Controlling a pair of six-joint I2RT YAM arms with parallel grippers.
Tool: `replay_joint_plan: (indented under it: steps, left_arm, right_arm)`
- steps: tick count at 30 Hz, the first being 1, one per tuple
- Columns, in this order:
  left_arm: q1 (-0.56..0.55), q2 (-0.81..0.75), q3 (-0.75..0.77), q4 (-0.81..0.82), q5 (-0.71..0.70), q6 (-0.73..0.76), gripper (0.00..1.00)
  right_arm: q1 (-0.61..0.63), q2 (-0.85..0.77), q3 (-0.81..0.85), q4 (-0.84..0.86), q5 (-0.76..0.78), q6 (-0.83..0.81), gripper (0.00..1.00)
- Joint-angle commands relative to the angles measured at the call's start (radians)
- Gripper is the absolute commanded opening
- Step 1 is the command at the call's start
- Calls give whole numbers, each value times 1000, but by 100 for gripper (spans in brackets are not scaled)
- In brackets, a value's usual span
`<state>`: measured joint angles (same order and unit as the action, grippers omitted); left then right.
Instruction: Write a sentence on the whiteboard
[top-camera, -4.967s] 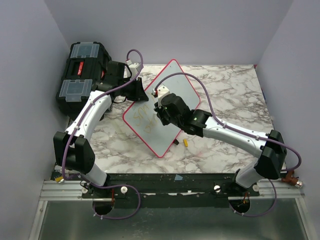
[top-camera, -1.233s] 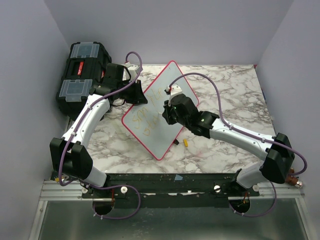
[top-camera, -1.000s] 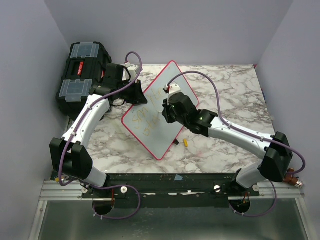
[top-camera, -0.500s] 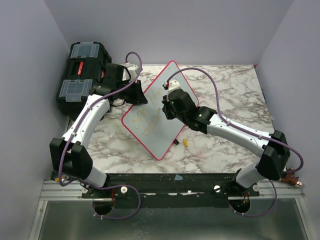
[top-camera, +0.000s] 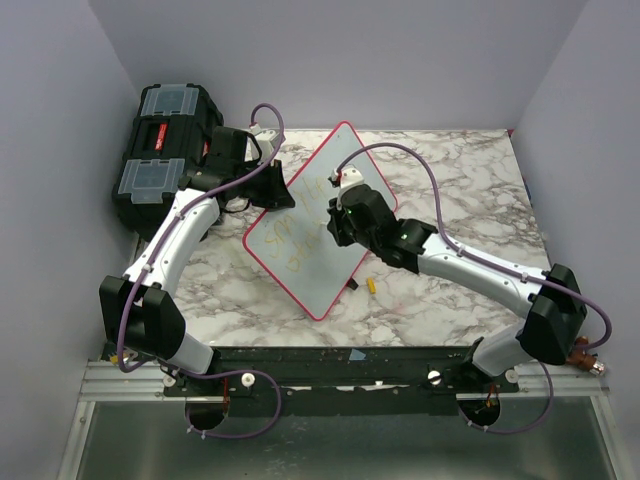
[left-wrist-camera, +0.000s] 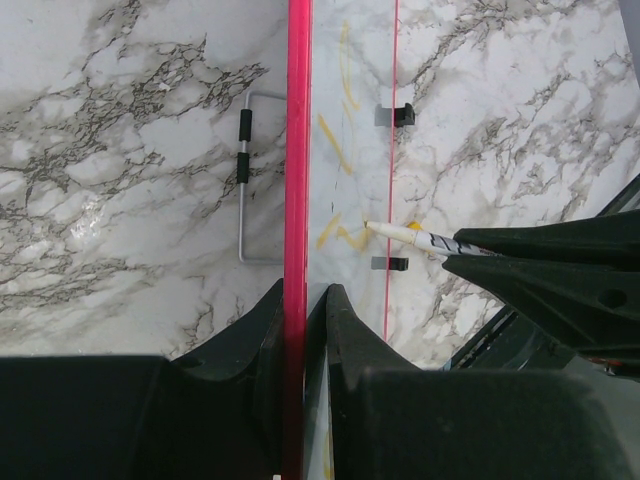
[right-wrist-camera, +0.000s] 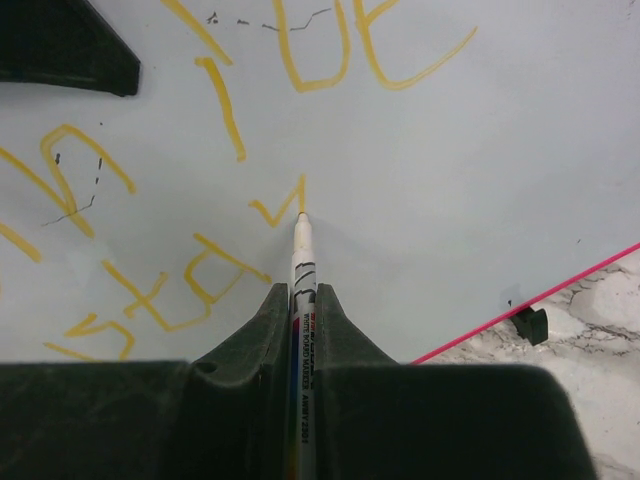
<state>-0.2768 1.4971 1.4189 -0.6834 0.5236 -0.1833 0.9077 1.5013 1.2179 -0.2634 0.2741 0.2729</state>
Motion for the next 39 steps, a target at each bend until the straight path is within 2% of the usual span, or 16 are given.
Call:
replay_joint_plan:
  steps: [1, 18, 29, 39]
  left_arm:
    - [-9, 1, 13, -21, -88, 100, 0]
    - [-8, -5, 15, -27, -91, 101, 0]
    - [-9, -4, 15, -25, -88, 100, 0]
    - [-9, -26, 5, -28, -100, 108, 0]
  right_arm:
    - [2, 2, -48, -14, -76, 36, 1]
    - [2, -16, -144, -37, -126, 90, 1]
    - [2, -58, -93, -14, -237, 107, 1]
    - [2, -142, 28, -112, -93, 101, 1]
